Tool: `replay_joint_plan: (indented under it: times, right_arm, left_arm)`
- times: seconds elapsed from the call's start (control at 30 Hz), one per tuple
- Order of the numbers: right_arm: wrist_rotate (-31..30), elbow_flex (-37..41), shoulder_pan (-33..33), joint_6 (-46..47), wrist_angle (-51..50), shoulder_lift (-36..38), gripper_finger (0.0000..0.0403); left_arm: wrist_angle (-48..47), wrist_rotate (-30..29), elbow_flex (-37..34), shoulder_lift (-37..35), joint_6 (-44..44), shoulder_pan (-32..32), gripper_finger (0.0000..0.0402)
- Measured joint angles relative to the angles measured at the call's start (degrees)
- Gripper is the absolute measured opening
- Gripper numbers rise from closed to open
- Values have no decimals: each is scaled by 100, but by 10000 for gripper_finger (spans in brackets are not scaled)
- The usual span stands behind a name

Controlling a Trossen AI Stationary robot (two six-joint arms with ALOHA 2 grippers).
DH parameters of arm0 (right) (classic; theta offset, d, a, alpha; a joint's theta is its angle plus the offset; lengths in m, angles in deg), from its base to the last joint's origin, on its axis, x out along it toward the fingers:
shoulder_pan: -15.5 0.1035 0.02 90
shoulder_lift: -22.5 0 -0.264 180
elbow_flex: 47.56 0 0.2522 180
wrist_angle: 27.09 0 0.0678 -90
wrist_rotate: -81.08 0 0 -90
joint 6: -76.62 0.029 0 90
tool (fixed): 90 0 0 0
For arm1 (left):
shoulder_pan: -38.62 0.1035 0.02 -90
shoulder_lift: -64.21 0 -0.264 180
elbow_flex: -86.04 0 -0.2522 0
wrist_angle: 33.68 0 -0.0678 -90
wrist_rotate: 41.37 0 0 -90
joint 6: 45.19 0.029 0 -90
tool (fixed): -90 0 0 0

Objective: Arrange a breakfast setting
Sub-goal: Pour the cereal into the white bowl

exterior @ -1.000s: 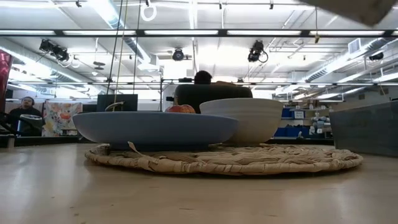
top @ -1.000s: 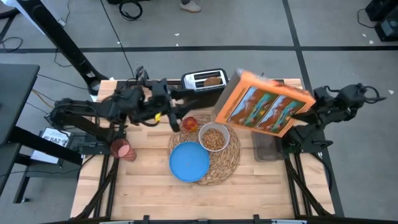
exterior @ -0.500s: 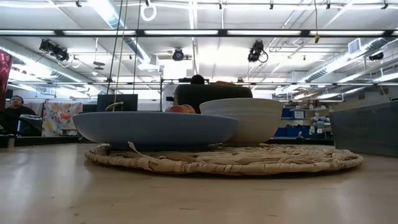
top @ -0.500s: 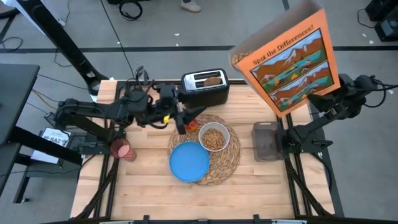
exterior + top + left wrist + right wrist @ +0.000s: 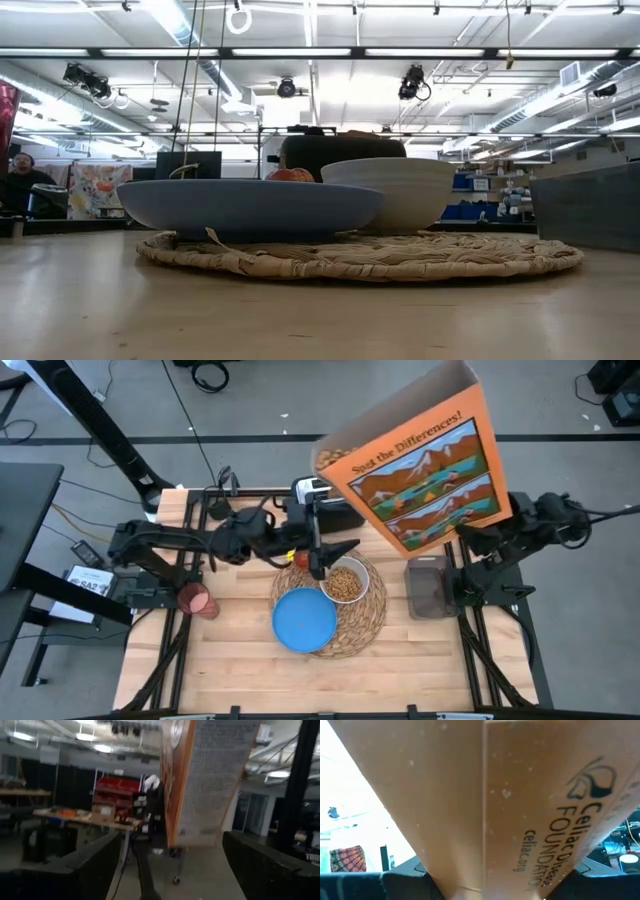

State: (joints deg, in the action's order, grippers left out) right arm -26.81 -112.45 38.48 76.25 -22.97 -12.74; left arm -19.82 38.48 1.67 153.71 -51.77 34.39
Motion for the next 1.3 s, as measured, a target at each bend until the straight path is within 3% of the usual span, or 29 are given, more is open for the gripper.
replay_joint_plan:
  times: [0.27, 0.67, 0.83, 1.03, 1.3]
  right_arm:
    - [9, 0, -489, 55, 402, -549, 241]
    - [708, -7, -1440, 594, 815, -1490, 241]
    - [759, -9, -1540, 547, 884, -1638, 242]
    - [699, -13, -1538, 442, 809, -1647, 285]
    - [708, -220, -1537, 646, -477, -1394, 358]
  left_arm:
    - [614, 167, 0, 27, 129, -1, 355]
    - [1224, 288, 7, 23, 80, 352, 354]
    - [1219, 289, 8, 0, 86, 369, 311]
    - [1168, 293, 9, -8, 179, 376, 230]
    - [286, 304, -7, -487, 589, 385, 228]
